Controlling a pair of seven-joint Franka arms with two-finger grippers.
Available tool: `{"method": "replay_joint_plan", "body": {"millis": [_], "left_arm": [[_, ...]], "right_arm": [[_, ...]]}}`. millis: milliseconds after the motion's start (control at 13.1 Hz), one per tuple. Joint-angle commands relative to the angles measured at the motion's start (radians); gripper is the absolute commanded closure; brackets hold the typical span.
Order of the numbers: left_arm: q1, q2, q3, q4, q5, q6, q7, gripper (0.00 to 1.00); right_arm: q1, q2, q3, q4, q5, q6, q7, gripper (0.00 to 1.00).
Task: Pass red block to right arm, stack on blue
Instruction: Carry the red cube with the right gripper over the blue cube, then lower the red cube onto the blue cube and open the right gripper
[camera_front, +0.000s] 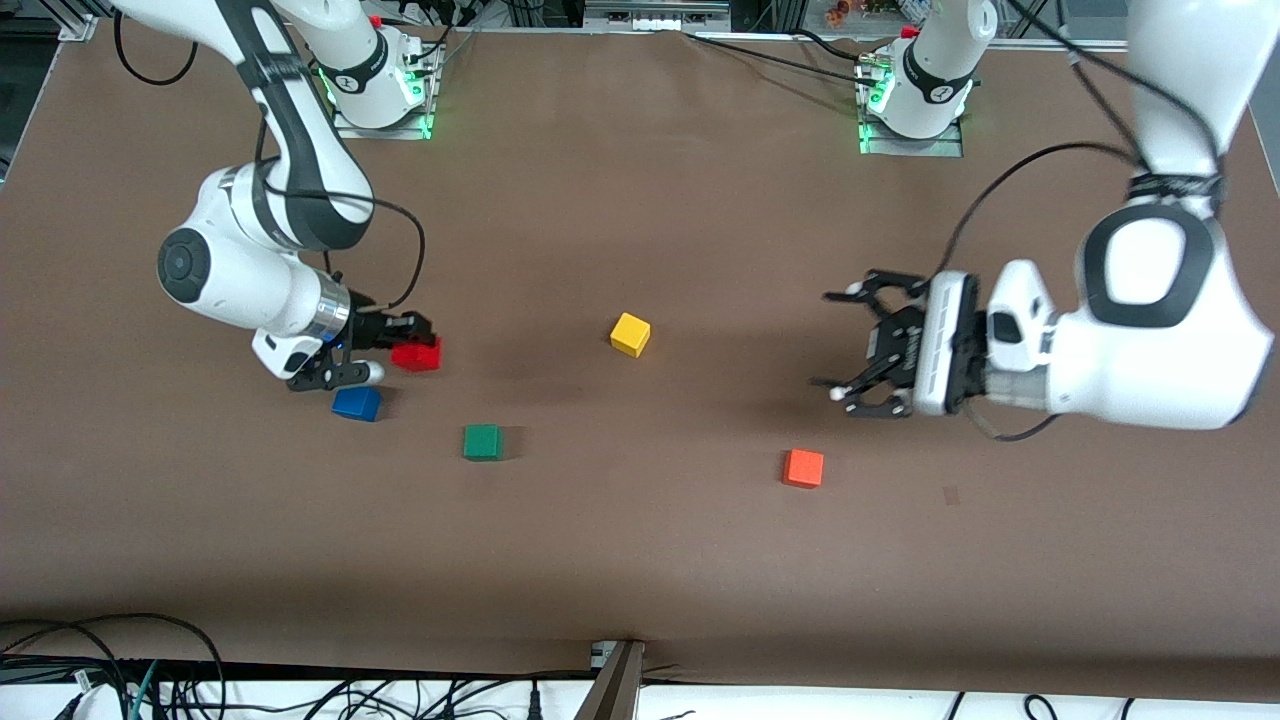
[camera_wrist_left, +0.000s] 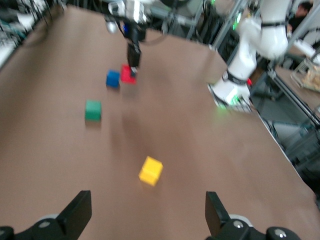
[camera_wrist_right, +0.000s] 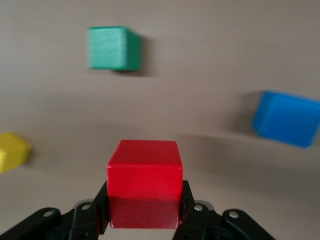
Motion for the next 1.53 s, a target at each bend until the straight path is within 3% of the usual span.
{"method": "replay_joint_plan", "body": {"millis": [0, 153, 306, 536, 766, 919, 996, 1149, 1455], "left_arm": [[0.004, -0.147, 0.031, -0.054, 0.196, -0.094, -0.136, 0.00], [-0.002, -0.230, 0.053, -0.074, 0.263, -0.182, -0.333, 0.00], [-0.034, -0.291, 0.081, -0.083, 0.376, -0.196, -0.388, 0.00], [-0.123, -0.368, 0.199, -0.131, 0.518, -0.184, -0.484, 0.00], [-0.154, -0.452, 0.225, -0.212, 0.626, -0.098, -0.569, 0.00], [-0.154, -0.492, 0.238, -0.258, 0.639, -0.033, -0.574, 0.00], [-0.154, -0.508, 0.248, -0.285, 0.639, 0.006, -0.587, 0.00], [-0.153, -0.529, 0.265, -0.325, 0.654, 0.036, -0.644, 0.00], [-0.153, -0.584, 0.268, -0.330, 0.689, 0.031, -0.808, 0.00]], "right_arm": [[-0.006, 0.039, -0.030, 0.030, -0.155, 0.020, 0.006, 0.68], [-0.007, 0.066, -0.056, 0.036, -0.219, 0.026, 0.023, 0.68], [-0.007, 0.086, -0.087, 0.036, -0.227, 0.092, 0.031, 0.68], [-0.011, 0.117, -0.091, 0.045, -0.274, 0.129, 0.032, 0.68], [-0.012, 0.125, -0.098, 0.047, -0.277, 0.138, 0.034, 0.68], [-0.011, 0.134, -0.098, 0.047, -0.276, 0.140, 0.035, 0.67], [-0.009, 0.135, -0.098, 0.047, -0.276, 0.138, 0.035, 0.59], [-0.012, 0.135, -0.098, 0.041, -0.274, 0.132, 0.038, 0.00], [-0.012, 0.090, -0.098, 0.044, -0.270, 0.117, 0.034, 0.00]]}}
